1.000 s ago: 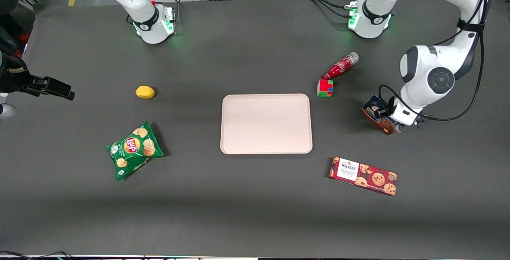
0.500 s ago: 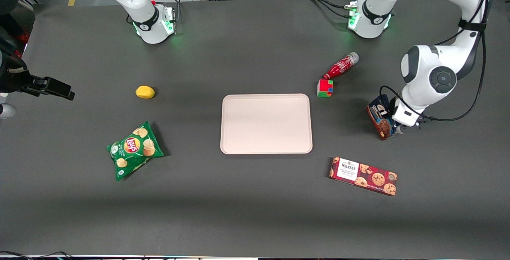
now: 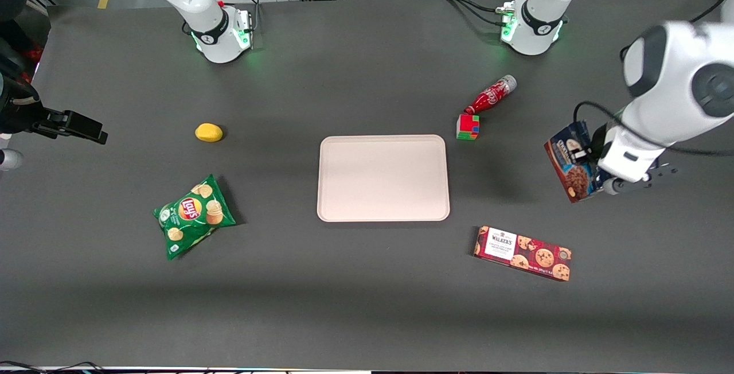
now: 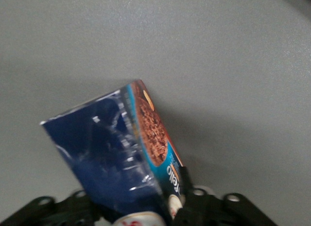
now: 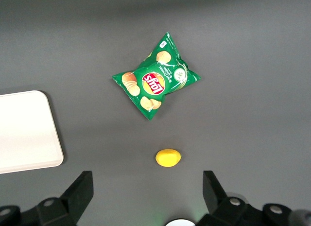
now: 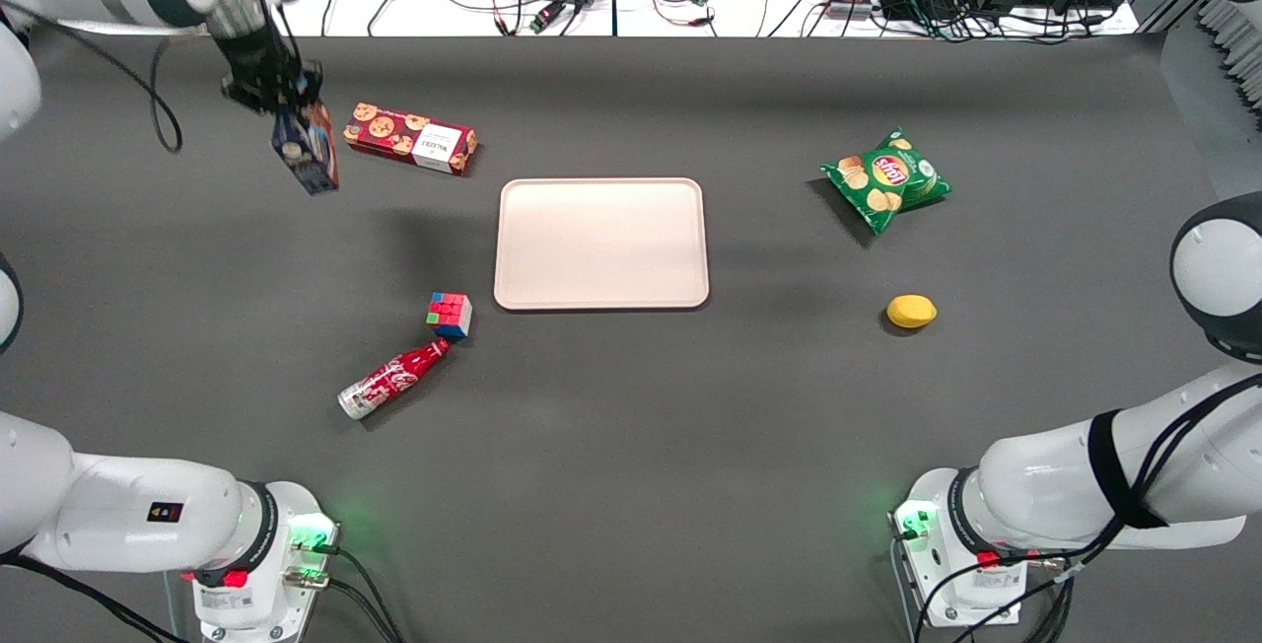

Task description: Place cookie box on tray

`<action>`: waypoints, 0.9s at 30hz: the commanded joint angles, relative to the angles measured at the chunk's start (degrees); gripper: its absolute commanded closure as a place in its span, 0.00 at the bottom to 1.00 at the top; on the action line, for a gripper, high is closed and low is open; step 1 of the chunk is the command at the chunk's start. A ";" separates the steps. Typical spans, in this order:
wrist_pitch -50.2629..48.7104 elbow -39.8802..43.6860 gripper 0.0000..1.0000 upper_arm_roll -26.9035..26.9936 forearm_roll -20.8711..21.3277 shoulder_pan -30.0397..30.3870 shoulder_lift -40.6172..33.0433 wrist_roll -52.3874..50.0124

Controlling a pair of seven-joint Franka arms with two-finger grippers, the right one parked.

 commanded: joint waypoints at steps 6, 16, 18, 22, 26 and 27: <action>-10.23 11.85 0.96 -8.32 -1.28 -0.58 1.85 -1.84; -6.28 15.11 0.96 -18.87 -3.48 -0.66 8.96 -3.94; -3.39 15.02 0.96 -20.02 -3.39 -0.84 11.15 -6.49; 2.16 14.84 0.96 -22.83 -1.90 -1.63 16.16 -10.89; 5.15 14.67 0.96 -23.80 0.47 -1.89 20.65 -12.30; 5.76 14.49 0.95 -23.80 0.56 -1.81 21.26 -12.21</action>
